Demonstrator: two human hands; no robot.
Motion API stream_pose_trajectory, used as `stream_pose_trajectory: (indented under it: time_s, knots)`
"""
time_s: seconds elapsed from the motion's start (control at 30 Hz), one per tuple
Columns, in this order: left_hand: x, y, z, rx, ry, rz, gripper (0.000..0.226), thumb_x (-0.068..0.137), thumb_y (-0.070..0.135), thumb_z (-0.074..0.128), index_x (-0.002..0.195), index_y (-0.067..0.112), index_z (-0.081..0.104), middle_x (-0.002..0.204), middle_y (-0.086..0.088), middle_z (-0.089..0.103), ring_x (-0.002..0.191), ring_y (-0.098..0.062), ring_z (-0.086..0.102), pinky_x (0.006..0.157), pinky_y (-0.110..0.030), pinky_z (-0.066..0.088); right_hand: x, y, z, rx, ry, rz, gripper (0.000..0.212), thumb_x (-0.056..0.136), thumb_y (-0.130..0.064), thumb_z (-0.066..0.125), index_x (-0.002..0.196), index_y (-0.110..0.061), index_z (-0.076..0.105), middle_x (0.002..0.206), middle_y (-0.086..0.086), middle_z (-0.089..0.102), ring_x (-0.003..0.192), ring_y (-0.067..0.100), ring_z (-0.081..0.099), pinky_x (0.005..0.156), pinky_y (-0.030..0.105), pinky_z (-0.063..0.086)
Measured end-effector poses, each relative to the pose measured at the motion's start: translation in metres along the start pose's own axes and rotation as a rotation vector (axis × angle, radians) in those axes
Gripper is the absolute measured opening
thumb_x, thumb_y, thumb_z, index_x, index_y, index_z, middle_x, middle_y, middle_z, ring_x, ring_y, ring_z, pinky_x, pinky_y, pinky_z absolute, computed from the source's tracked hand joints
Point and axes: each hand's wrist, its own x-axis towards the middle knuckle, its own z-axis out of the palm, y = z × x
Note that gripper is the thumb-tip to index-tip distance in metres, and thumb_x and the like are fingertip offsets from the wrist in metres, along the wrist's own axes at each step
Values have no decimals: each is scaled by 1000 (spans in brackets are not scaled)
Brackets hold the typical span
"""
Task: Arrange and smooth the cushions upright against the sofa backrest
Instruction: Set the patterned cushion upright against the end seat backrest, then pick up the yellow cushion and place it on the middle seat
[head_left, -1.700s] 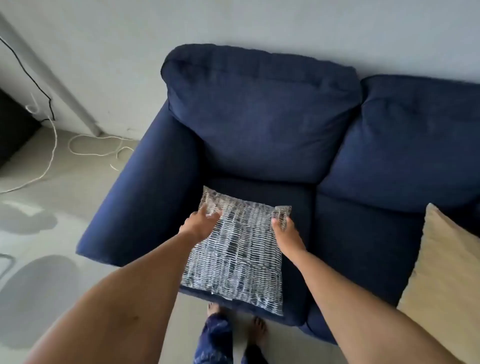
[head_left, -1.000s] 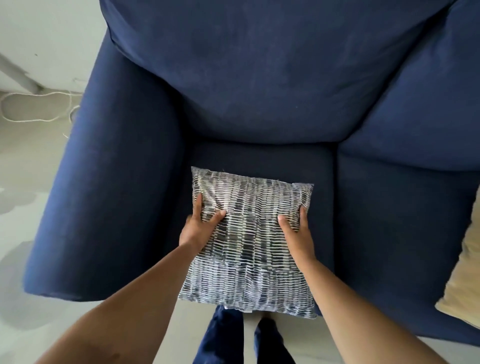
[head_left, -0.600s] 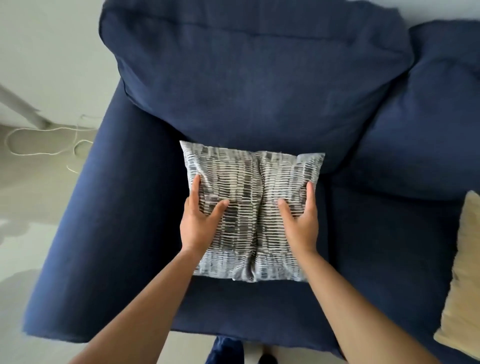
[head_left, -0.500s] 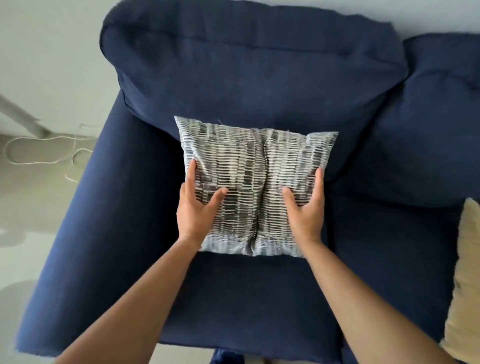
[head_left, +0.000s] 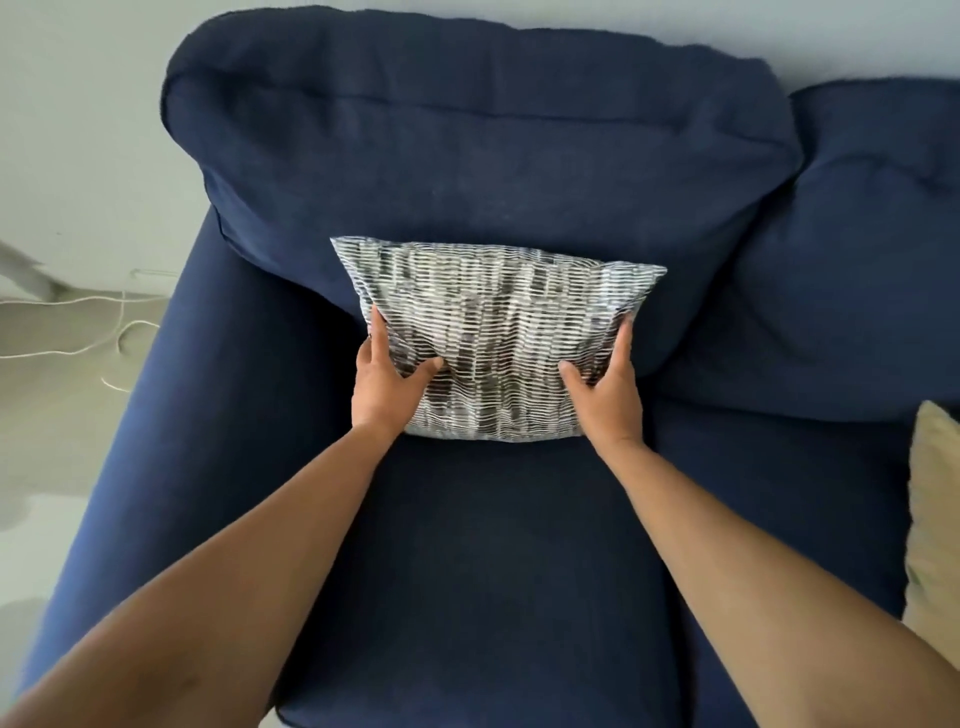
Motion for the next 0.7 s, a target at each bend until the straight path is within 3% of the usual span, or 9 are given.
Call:
stream_pose_trajectory:
  time_s: [0.17, 0.37, 0.47, 0.53, 0.7]
  knots:
    - [-26, 18, 2, 45, 65, -26, 99, 87, 59, 66, 157, 48, -2, 168, -1, -3, 151, -25, 20, 100, -45, 45, -12, -2, -25, -9, -22, 46, 91, 91, -48, 62, 155, -40, -2, 146, 4, 46, 124, 23, 56, 100, 54, 47]
    - [-66, 66, 21, 80, 140, 97, 74, 93, 51, 61, 156, 33, 26, 161, -1, 25, 145, -23, 31, 101, -45, 46, -33, 6, -64, 42, -1, 81, 81, 94, -43, 59, 156, -34, 9, 144, 2, 45, 126, 20, 53, 104, 54, 44]
    - [-90, 94, 44, 82, 32, 112, 53, 96, 47, 59, 145, 30, 49, 151, -2, 40, 119, -14, 54, 92, -37, 47, -46, 27, -89, 40, 17, 99, 61, 98, -40, 52, 153, -30, 28, 139, 0, 49, 118, 18, 57, 105, 52, 43]
    - [-112, 112, 67, 136, -60, 117, 44, 96, 48, 57, 138, 33, 55, 147, -1, 44, 98, -8, 54, 82, -32, 44, -56, 49, -115, 51, 35, 124, 51, 99, -39, 49, 147, -28, 39, 135, -1, 53, 113, 17, 59, 106, 50, 43]
    - [-181, 153, 147, 217, -202, 149, 39, 96, 46, 55, 133, 34, 58, 139, 1, 50, 91, -10, 51, 66, -25, 38, -95, 134, -190, 56, 57, 191, 42, 100, -37, 46, 141, -27, 49, 125, -4, 59, 111, 15, 59, 107, 49, 42]
